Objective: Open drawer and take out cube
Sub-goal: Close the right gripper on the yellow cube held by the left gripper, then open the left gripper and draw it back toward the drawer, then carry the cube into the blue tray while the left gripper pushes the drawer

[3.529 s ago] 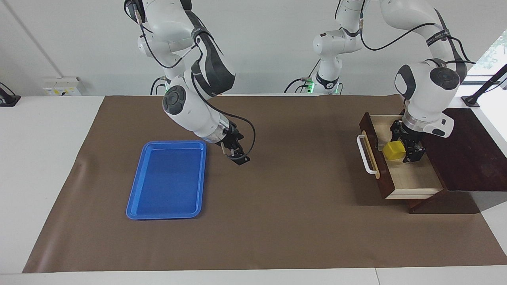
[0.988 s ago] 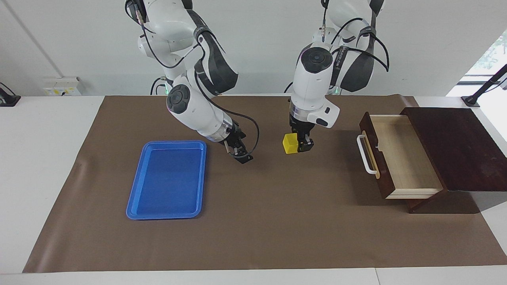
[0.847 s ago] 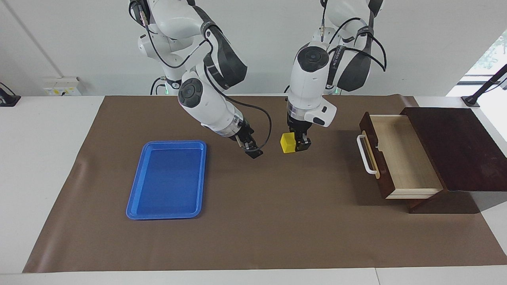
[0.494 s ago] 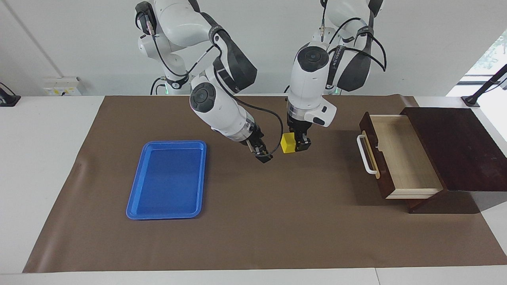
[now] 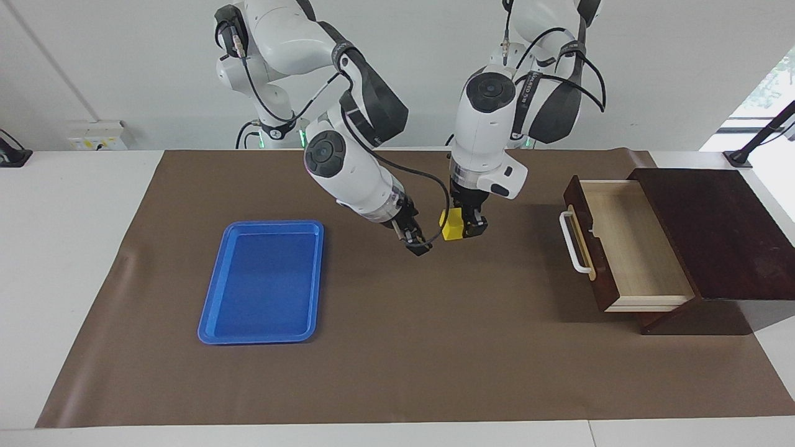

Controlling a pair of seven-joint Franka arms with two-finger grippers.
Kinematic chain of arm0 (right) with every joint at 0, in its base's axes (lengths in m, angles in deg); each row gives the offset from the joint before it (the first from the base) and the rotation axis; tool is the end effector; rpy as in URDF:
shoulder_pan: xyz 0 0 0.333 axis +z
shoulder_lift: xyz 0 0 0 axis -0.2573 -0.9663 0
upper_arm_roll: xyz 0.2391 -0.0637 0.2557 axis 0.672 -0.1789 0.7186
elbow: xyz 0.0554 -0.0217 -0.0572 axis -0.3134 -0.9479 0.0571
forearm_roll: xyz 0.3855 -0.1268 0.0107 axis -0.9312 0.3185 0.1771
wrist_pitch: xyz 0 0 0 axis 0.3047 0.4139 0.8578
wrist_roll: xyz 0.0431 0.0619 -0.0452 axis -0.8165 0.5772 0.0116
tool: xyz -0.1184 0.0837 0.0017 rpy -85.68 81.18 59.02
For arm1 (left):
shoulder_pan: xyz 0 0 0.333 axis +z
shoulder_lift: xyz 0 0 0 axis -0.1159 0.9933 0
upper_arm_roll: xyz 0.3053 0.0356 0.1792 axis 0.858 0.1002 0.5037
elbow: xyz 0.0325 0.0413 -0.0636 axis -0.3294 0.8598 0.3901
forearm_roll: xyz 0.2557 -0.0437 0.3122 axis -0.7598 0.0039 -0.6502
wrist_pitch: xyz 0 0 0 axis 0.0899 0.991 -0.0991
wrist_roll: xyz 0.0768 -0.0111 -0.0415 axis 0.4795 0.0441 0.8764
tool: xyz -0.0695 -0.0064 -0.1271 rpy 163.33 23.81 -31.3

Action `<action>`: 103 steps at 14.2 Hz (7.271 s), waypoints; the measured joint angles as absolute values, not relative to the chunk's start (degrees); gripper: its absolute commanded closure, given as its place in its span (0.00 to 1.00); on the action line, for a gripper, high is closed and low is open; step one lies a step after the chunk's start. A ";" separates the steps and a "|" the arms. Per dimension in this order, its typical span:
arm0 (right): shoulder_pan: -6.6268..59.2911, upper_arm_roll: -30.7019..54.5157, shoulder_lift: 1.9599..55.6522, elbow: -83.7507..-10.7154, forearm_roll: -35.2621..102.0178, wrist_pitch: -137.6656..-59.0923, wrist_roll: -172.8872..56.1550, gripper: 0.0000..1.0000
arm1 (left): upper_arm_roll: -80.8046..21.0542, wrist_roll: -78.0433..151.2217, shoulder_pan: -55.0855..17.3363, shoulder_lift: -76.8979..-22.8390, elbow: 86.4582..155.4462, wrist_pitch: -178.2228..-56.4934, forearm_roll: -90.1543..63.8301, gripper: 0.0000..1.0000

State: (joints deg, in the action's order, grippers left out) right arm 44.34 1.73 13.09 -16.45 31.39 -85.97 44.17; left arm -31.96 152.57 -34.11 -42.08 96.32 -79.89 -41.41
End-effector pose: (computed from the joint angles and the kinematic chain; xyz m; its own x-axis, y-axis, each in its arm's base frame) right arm 0.6431 0.4007 0.4554 0.1996 -0.8439 -0.4979 -0.9642 -0.2597 0.0535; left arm 0.5778 -0.3525 0.4969 -0.1473 0.9885 0.0340 0.9891 0.1475 -0.0014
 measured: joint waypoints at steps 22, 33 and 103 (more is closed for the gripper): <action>45.26 1.53 12.07 -13.92 23.83 -89.02 48.53 0.11 | -31.96 152.91 -34.12 -42.08 96.32 -79.96 -41.41 1.00; 45.37 1.56 12.02 -13.93 23.86 -89.13 47.43 1.00 | -31.89 153.32 -34.12 -42.08 96.34 -79.96 -41.30 1.00; 9.51 0.36 21.71 -49.86 21.53 -91.40 10.94 1.00 | -30.40 102.04 1.52 -53.95 121.50 -94.05 -53.50 0.00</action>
State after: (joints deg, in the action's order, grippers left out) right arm 9.51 0.36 21.71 -49.86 21.53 -91.40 10.94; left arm -30.40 102.04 1.52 -53.95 121.50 -94.05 -53.50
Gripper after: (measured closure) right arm 0.449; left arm 0.000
